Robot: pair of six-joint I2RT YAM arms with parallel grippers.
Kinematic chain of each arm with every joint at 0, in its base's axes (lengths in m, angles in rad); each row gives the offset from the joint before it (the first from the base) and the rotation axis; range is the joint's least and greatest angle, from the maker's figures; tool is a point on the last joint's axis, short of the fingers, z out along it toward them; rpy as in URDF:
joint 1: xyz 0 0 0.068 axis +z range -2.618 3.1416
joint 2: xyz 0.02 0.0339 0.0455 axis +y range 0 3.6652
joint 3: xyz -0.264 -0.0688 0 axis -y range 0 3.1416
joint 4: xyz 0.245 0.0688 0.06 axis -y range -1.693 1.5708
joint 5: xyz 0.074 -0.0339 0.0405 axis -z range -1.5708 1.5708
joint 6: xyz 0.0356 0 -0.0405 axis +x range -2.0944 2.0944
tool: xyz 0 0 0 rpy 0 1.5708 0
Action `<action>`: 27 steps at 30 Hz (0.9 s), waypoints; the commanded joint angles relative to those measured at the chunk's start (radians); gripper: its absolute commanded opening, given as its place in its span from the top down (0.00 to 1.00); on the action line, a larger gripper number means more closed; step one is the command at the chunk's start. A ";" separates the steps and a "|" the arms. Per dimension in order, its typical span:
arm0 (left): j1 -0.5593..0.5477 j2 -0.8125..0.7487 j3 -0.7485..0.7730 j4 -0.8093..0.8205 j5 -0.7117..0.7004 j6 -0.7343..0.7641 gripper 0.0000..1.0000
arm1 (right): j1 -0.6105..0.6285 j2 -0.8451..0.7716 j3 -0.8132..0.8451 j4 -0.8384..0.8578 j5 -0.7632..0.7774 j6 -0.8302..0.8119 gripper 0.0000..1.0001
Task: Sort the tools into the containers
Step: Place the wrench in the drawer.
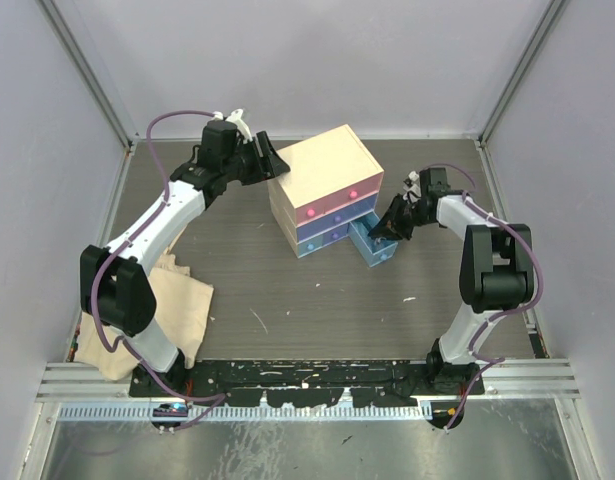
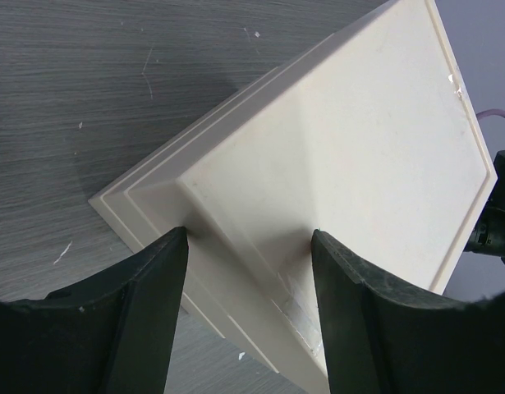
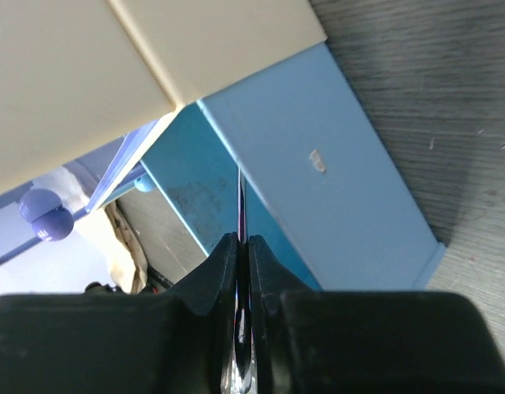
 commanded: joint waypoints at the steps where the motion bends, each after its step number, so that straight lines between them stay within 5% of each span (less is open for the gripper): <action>1: -0.010 0.004 -0.020 -0.068 0.009 0.043 0.40 | -0.012 -0.005 0.056 0.067 0.092 0.014 0.85; 27: -0.010 0.015 -0.016 -0.074 0.018 0.041 0.41 | 0.042 -0.108 0.080 0.023 0.228 -0.010 0.63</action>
